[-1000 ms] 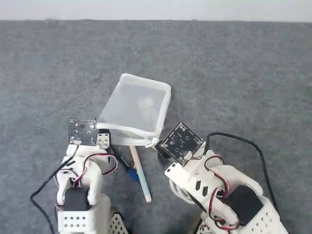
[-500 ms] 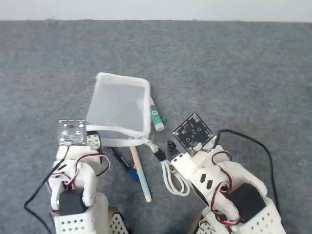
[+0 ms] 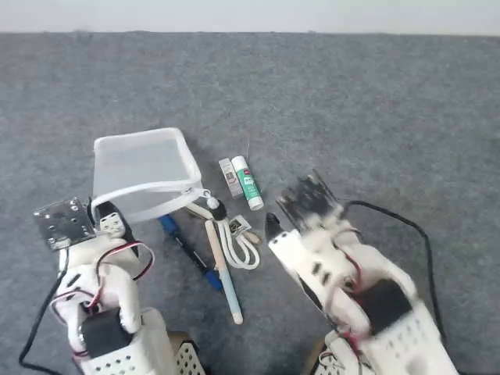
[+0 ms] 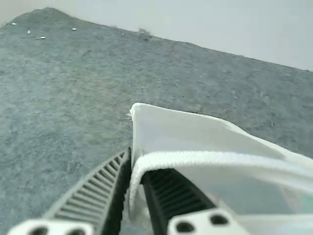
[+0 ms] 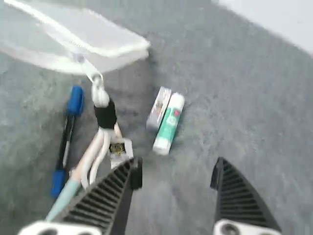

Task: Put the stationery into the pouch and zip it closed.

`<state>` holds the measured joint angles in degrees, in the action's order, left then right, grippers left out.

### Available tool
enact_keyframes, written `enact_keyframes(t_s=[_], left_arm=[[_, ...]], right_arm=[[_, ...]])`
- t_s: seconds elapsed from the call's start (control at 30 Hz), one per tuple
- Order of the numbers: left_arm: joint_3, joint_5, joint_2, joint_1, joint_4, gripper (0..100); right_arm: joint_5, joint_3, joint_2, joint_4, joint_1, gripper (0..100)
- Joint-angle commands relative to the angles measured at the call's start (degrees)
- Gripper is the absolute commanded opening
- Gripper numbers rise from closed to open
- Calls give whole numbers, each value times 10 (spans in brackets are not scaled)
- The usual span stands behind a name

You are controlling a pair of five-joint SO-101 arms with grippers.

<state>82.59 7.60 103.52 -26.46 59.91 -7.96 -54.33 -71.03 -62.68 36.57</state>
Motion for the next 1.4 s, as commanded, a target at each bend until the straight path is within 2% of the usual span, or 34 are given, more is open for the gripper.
enact_keyframes(t_s=[0.0,0.17,0.3,0.7,1.17,1.37], left_arm=[[-33,11,6,-21,-3,10],[-30,11,6,-33,-2,10],[-25,11,6,-35,-2,10],[-25,11,6,-55,-2,10],[-25,11,7,-55,-3,10],[-25,10,7,-55,-2,10]], right_arm=[[6,65,121,44,-9,216],[8,166,284,66,-7,216],[41,266,419,66,-7,216],[46,513,750,65,-6,216],[47,644,947,64,-23,214],[43,673,981,65,-48,154]])
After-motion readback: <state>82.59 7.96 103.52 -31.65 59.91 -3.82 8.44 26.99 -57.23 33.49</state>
